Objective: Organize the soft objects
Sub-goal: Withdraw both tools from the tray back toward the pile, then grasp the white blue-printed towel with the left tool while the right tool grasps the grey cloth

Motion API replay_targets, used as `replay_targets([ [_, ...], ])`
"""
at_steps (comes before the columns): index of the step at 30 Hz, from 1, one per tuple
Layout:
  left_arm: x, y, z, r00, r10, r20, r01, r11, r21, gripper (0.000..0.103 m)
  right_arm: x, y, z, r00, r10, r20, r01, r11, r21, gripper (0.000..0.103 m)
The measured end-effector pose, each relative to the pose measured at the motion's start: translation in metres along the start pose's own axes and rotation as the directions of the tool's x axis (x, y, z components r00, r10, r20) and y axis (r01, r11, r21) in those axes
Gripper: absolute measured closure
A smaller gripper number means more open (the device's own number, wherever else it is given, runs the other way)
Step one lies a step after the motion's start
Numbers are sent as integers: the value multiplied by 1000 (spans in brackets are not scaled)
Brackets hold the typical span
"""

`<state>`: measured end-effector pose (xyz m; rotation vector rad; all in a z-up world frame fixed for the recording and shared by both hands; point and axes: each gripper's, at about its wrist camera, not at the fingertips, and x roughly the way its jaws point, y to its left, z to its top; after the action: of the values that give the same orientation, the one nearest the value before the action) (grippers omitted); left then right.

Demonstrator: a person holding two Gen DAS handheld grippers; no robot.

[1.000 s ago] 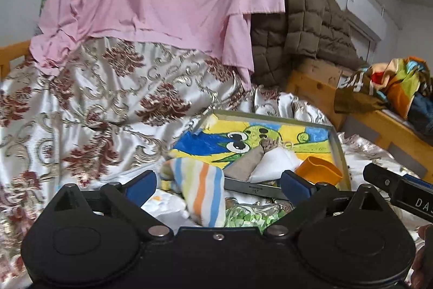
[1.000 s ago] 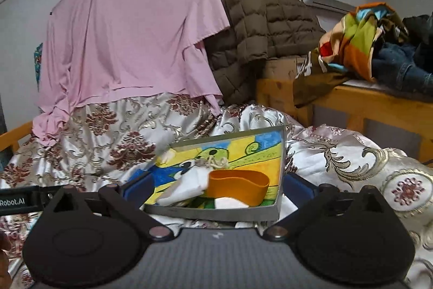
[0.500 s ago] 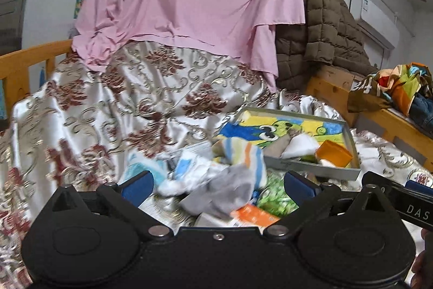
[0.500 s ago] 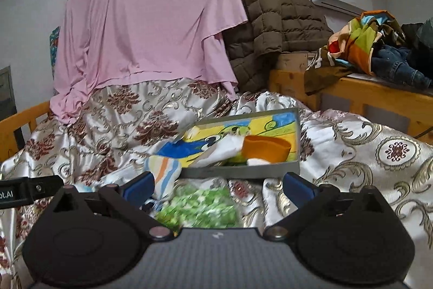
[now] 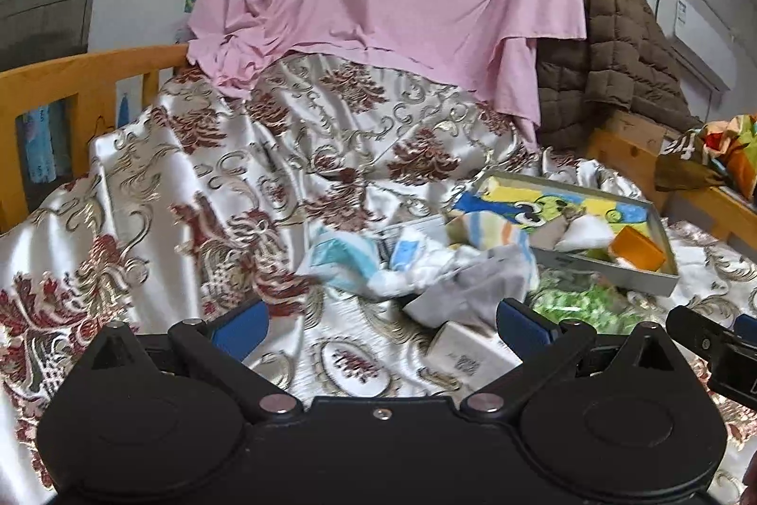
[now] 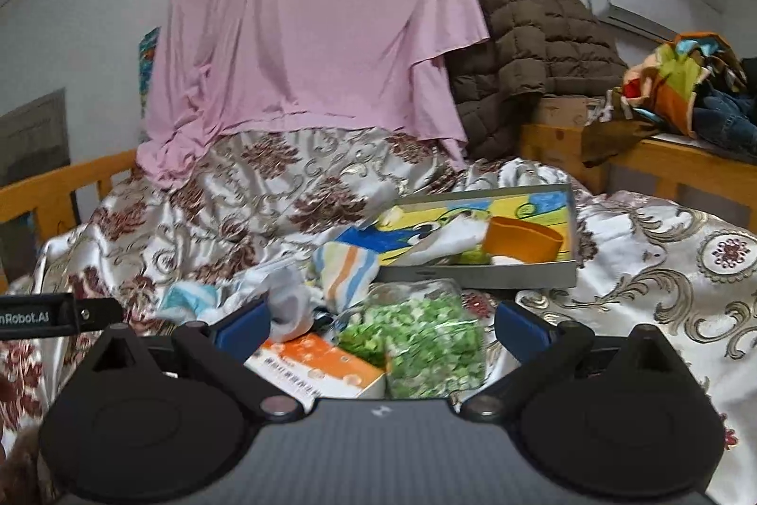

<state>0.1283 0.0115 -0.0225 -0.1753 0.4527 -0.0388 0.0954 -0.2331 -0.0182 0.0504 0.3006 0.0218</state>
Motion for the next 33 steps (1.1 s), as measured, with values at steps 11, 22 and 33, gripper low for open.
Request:
replay_targets([
  [11, 31, 25, -18, 996, 53, -78, -53, 999, -7, 1, 20, 23, -21, 998, 34, -55, -40, 993, -109, 0],
  [22, 69, 26, -8, 995, 34, -94, -31, 999, 31, 1, 42, 49, -34, 997, 63, -53, -75, 963, -261, 0],
  [33, 119, 35, -1, 990, -57, -132, 61, 998, 28, 1, 65, 48, -33, 990, 120, -79, -135, 966, -219, 0],
])
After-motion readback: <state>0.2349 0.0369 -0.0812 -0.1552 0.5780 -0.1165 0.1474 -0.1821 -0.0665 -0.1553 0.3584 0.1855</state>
